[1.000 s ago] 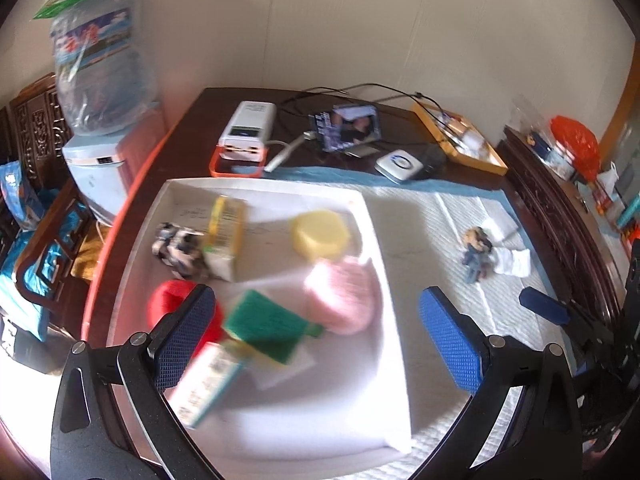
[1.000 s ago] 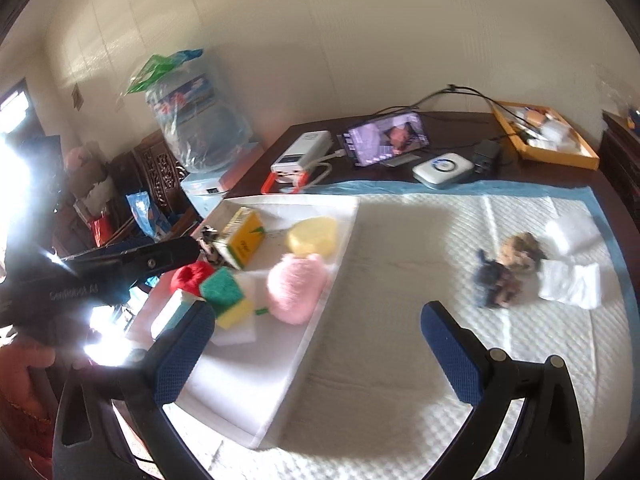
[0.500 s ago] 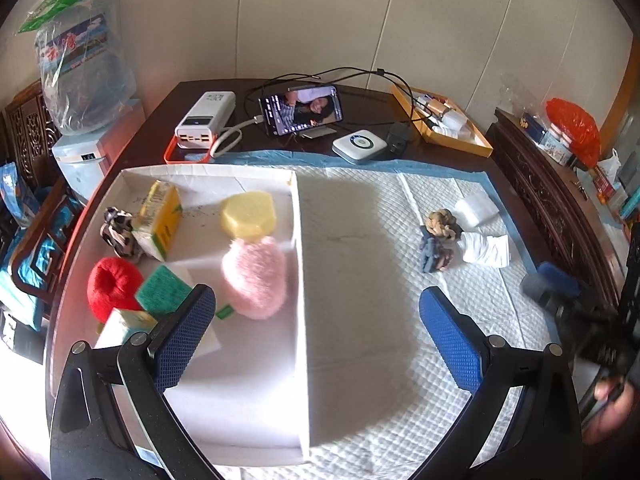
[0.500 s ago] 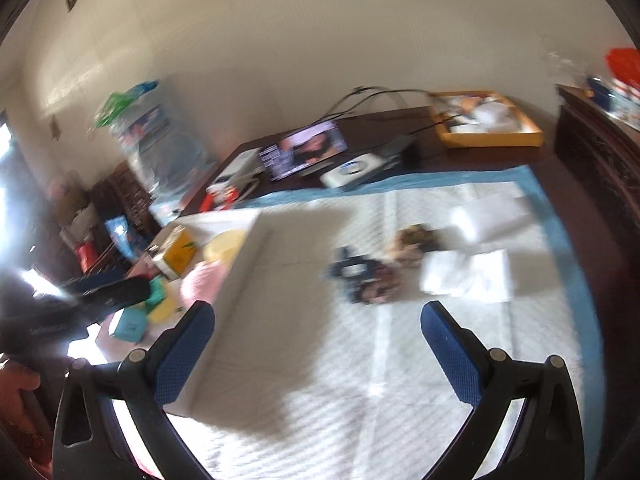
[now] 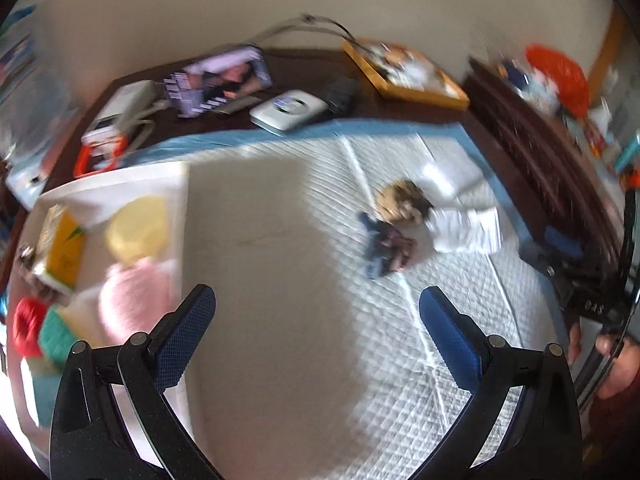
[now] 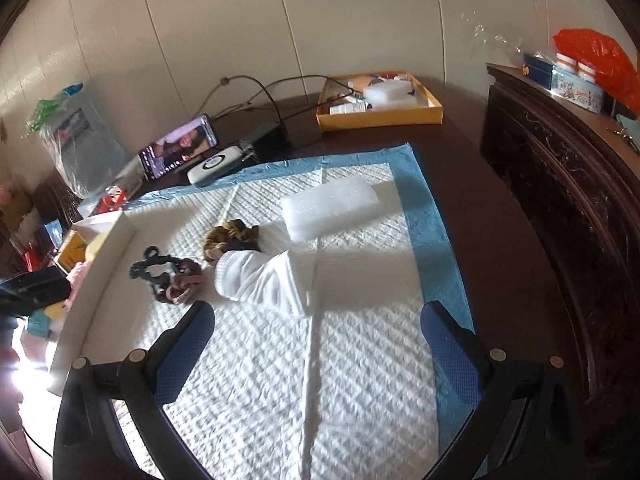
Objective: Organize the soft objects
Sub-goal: 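Grasp the blue knit toy with the left gripper while the right grasps the white sock, then carry the blue knit toy and white sock over the white box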
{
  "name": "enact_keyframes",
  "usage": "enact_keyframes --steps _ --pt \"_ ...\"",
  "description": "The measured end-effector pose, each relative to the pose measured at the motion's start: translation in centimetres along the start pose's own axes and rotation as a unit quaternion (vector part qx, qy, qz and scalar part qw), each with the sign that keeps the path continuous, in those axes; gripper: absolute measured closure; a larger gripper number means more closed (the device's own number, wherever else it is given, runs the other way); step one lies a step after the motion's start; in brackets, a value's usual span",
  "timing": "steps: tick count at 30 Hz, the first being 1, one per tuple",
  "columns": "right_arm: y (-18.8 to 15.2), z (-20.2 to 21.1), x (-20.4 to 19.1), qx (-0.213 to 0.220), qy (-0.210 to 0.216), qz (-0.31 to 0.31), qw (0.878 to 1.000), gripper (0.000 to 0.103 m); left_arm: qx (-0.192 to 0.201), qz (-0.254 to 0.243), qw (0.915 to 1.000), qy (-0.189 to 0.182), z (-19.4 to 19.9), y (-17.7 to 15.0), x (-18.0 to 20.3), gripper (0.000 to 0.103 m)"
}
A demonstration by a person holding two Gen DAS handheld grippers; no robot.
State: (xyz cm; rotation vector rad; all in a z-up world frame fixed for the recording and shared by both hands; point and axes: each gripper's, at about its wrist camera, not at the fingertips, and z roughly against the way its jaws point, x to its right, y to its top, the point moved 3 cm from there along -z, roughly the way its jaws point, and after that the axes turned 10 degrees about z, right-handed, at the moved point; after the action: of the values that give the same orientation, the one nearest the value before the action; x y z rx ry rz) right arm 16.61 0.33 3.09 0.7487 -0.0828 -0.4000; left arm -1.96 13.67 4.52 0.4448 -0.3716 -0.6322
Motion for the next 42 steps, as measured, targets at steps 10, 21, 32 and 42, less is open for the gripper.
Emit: enact_keyframes --steps 10,21,32,42 --pt "1.9 -4.5 -3.4 -0.019 -0.005 0.141 0.99 0.002 -0.023 -0.04 0.9989 -0.005 -5.3 1.9 3.5 0.0" --pt "1.8 -5.1 -3.2 -0.037 0.054 0.144 0.987 0.056 -0.053 -0.055 0.997 -0.006 -9.5 2.1 4.1 0.067" --pt "1.1 -1.0 -1.3 -0.012 0.078 0.042 0.996 0.076 -0.019 -0.012 0.9987 -0.045 -5.1 1.6 2.6 0.072" --pt "2.4 4.6 -0.2 0.072 0.051 -0.025 0.996 0.076 0.077 -0.025 0.9939 -0.076 4.8 1.9 2.3 0.072"
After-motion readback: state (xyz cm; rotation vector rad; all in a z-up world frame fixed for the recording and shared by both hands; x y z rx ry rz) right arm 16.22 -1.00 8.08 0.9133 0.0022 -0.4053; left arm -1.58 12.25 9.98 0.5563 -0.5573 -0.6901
